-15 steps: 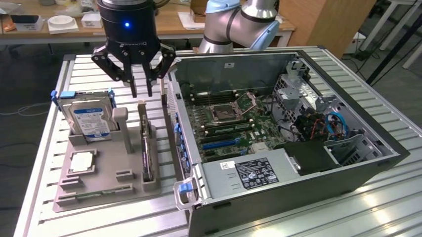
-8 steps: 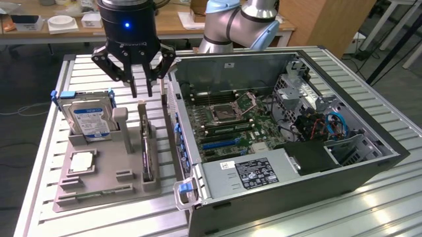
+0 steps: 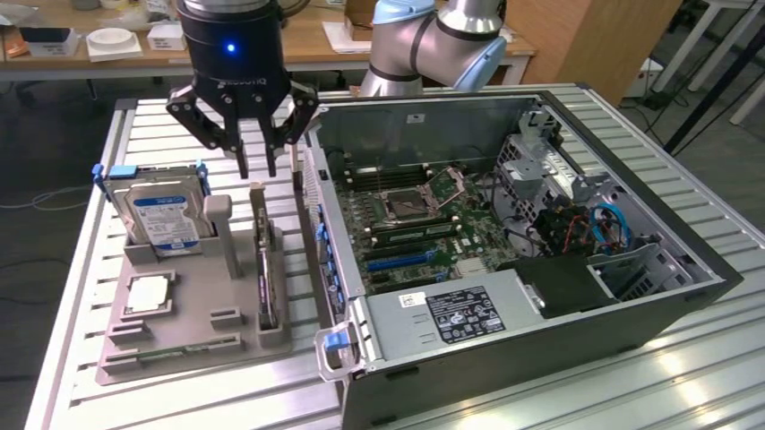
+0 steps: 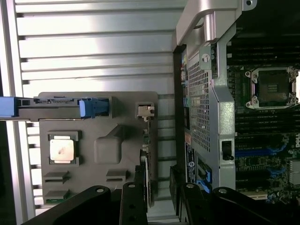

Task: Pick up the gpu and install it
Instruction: 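Pick up the gpu and move the gpu toward the slot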

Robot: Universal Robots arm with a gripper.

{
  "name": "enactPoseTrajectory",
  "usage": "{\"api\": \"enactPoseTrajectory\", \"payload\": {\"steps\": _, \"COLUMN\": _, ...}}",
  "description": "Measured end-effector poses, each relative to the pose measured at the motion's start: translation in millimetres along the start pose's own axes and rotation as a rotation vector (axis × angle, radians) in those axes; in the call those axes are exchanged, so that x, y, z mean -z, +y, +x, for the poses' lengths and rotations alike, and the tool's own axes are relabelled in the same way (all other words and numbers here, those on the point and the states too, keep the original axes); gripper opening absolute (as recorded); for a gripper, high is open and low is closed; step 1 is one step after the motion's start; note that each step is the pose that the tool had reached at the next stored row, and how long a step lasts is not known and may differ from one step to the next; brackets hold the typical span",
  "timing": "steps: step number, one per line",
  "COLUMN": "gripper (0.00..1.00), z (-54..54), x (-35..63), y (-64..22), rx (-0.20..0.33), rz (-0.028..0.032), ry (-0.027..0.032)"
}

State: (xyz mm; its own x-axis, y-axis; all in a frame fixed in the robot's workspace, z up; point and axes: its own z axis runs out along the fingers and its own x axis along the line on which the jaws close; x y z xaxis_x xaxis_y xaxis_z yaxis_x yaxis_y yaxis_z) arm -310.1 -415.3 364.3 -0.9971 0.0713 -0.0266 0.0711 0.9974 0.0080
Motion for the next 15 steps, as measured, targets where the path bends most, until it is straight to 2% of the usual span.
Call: {"api": "enactPoseTrajectory", "payload": {"steps": 15, "gripper": 0.36, "z": 0.1, "x": -3.1, "y": -0.1, "rx": 0.000, "rz": 0.0000, "ry": 0.0000}}
